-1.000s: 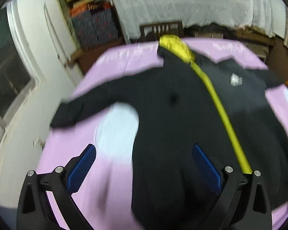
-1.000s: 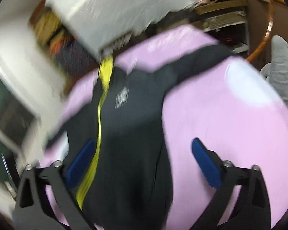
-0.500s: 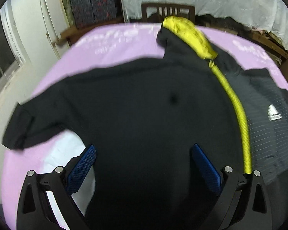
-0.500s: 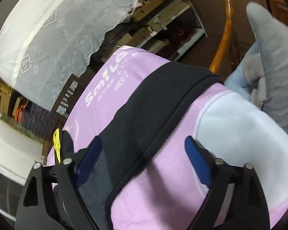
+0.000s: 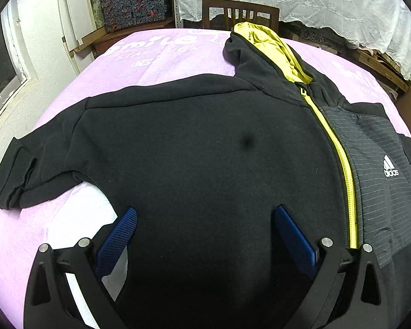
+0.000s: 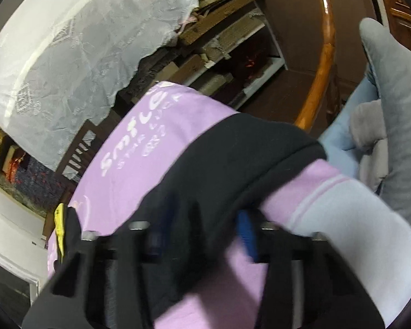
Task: Fold large clothes
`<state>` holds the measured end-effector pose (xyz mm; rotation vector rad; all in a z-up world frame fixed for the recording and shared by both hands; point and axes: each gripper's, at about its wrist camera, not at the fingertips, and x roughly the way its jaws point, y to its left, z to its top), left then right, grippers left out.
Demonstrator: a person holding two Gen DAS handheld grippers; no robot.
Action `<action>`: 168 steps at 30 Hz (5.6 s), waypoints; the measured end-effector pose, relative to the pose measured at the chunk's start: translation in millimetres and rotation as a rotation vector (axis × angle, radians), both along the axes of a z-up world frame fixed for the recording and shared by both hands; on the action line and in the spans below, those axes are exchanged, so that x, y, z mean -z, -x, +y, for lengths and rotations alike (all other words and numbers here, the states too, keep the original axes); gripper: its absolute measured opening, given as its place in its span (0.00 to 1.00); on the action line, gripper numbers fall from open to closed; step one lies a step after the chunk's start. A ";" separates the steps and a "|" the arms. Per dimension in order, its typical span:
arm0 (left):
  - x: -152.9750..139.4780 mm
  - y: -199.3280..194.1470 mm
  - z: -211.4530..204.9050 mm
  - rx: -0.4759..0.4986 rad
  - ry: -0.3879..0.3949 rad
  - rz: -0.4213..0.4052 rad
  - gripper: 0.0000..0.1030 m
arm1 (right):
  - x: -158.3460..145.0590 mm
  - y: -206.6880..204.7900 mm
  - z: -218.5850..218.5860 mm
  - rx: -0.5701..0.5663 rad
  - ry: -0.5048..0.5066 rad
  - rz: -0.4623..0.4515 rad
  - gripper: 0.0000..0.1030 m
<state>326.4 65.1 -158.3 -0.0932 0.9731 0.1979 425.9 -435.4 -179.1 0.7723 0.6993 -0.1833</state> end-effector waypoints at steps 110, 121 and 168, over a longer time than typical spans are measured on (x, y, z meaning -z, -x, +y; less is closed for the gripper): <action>-45.5 -0.7 -104.2 0.325 -0.058 -0.079 0.97 | -57.6 81.9 168.7 -0.580 0.066 -0.178 0.62; -44.2 -41.4 -91.6 0.268 -0.014 -0.085 0.25 | -48.9 74.2 155.1 -0.516 0.064 -0.149 0.44; -13.0 -34.3 15.2 0.112 0.443 -0.062 0.06 | -39.5 73.9 168.7 -0.559 -0.001 -0.109 0.41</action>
